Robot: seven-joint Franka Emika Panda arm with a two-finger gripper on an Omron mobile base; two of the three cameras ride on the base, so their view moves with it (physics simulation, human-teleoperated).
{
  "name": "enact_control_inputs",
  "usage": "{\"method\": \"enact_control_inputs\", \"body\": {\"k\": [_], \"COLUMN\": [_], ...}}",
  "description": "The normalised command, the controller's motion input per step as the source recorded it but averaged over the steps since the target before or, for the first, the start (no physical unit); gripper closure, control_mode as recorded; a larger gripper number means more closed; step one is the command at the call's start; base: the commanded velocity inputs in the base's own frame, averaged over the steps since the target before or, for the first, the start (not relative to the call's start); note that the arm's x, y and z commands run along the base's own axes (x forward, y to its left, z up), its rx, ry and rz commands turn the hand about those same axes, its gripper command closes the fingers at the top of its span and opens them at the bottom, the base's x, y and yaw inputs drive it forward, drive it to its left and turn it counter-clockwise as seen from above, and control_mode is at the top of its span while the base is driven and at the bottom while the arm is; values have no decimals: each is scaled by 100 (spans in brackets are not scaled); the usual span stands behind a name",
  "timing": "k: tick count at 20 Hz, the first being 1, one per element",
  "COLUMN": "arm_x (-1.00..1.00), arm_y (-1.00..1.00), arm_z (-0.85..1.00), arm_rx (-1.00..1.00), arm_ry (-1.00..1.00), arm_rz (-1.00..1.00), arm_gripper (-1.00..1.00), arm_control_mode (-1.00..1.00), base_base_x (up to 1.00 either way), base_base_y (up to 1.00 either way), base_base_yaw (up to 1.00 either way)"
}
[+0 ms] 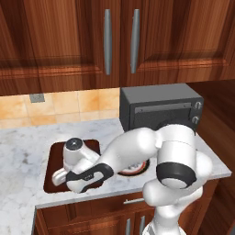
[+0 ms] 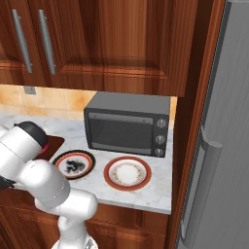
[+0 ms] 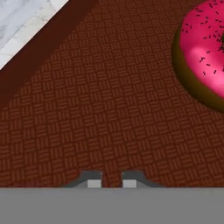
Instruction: Move the dessert items from the plates to the tray.
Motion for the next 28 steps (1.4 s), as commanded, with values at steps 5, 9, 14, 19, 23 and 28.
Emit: {"method": "enact_control_inputs", "body": {"k": [5, 9, 14, 19, 23, 28], "arm_x": [7, 0, -27, -23, 0, -11], "arm_y": [2, 0, -15, -41, -74, -79], "arm_z": [0, 37, 55, 29, 8, 8], "arm_rx": [0, 0, 2, 3, 2, 3], "arm_ry": [0, 0, 0, 0, 0, -1], "arm_rz": [0, 0, 0, 0, 0, 0], "arm_gripper": [-100, -100, -100, -100, -100, -100], "arm_control_mode": [-100, -100, -100, -100, -100, -100], "base_base_x": [0, 0, 0, 0, 0, 0], "base_base_y": [0, 0, 0, 0, 0, 0], "base_base_yaw": [0, 0, 0, 0, 0, 0]}}
